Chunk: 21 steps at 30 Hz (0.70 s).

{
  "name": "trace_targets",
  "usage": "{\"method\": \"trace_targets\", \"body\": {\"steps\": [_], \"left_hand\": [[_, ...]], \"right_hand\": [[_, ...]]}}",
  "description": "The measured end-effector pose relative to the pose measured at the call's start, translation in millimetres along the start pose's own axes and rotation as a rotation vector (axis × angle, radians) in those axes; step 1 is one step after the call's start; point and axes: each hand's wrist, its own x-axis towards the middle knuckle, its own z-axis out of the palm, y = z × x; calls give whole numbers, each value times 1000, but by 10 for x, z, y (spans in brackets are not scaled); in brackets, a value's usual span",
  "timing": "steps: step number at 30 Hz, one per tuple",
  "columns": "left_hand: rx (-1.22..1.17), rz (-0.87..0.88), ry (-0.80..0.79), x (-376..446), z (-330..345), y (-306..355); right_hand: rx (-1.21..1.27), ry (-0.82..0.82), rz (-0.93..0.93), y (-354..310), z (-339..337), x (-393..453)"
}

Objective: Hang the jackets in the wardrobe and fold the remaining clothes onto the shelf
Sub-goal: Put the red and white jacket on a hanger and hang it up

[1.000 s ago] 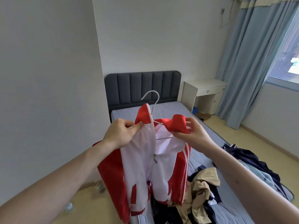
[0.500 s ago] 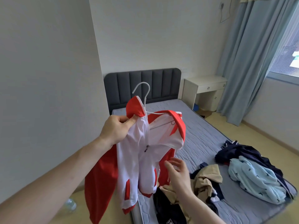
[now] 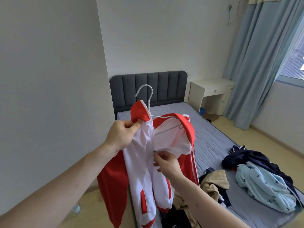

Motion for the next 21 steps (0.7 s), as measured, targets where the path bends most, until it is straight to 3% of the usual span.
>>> {"method": "trace_targets", "body": {"steps": [5, 13, 21], "left_hand": [[-22, -51, -79, -110, 95, -169], [-46, -70, -271, -481, 1056, -409], [-365, -191, -310, -668, 1946, -407]], "right_hand": [[55, 124, -67, 231, -301, -69], [81, 301, 114, 885, -949, -244], [157, 559, 135, 1070, -1674, -358]]}}
